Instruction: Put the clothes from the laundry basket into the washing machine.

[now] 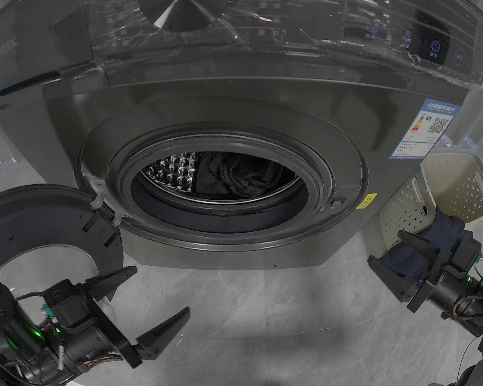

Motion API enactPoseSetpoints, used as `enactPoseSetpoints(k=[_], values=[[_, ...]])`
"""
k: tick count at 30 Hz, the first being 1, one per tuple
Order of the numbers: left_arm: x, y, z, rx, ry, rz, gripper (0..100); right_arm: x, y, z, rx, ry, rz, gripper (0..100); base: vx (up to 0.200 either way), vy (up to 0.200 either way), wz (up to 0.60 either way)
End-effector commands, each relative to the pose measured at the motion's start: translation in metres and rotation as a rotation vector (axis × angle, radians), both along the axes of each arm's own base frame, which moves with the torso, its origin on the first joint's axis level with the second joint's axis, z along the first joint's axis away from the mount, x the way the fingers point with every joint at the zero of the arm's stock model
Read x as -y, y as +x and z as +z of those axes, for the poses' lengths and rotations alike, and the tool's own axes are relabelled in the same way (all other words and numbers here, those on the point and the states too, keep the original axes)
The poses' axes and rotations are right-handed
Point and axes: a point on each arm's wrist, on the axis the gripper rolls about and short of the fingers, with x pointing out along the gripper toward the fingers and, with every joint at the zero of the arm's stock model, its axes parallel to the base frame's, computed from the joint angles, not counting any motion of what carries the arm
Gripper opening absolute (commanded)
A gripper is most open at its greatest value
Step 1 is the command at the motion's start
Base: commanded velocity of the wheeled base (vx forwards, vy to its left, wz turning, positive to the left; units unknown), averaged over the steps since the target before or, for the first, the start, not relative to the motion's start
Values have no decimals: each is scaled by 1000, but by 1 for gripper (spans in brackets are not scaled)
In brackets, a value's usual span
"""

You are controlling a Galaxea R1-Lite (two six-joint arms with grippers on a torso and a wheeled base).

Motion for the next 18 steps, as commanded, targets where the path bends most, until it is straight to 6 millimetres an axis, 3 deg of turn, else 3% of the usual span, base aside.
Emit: enactPoseSetpoints(k=[1,6,10,12,18], values=[[-39,-24,18,109,-64,90,100,34,-25,14,76,-23,-126,100,-200,0,0],[-61,-39,15,97,-60,159,100,49,-51,8,24,-77,-154,100,-200,0,0],[-76,-52,12,98,-60,209,100,59,-62,4,-1,-90,-205,100,0,0,0],[-88,-68,4,94,-63,195,100,67,-75,0,-14,-96,-245,100,0,0,0],[-104,-96,-11,106,-58,209,100,82,-104,-9,5,-85,-351,100,-200,0,0]])
